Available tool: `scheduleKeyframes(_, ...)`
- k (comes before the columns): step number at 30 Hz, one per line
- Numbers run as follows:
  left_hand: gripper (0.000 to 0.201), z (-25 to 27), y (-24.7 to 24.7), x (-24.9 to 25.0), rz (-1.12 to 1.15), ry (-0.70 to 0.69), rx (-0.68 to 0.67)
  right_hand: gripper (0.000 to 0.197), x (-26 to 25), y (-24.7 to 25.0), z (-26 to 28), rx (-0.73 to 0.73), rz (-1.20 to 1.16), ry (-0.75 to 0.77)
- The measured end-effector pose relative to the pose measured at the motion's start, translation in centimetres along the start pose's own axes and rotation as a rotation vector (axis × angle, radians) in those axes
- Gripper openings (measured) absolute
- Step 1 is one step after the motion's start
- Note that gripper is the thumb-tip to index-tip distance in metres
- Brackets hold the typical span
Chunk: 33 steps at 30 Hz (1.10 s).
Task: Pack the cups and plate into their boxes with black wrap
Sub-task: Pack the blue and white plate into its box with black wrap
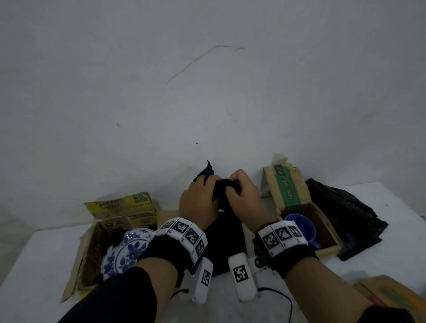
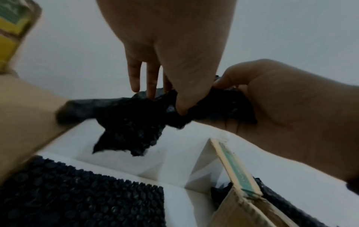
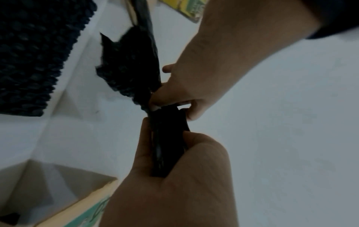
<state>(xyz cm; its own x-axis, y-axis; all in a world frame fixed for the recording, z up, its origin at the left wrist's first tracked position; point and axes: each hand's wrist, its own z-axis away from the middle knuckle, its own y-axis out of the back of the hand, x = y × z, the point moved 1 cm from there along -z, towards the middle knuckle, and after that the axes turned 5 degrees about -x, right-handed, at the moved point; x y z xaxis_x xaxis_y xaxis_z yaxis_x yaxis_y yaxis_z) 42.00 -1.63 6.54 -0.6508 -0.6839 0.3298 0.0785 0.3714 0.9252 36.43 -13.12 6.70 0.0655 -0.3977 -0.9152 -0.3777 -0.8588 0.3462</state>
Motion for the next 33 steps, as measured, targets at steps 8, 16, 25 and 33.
scheduleKeyframes(8,0.017,3.8,6.2,-0.9,0.496,0.085,0.220,0.019,-6.1,-1.9,1.8,0.064,0.015,0.107)
scheduleKeyframes(16,0.022,8.7,11.5,-5.9,0.938,0.199,0.254,0.037,-10.9,-8.3,3.7,-0.252,-0.721,-0.295)
scheduleKeyframes(25,0.064,14.4,11.7,-13.4,0.624,0.089,-0.024,0.025,-11.5,-15.5,4.1,-0.175,-0.484,-0.368)
scheduleKeyframes(33,0.028,15.2,9.9,-16.5,0.351,0.117,0.068,0.014,-11.2,-17.5,4.7,-0.416,-0.310,-0.399)
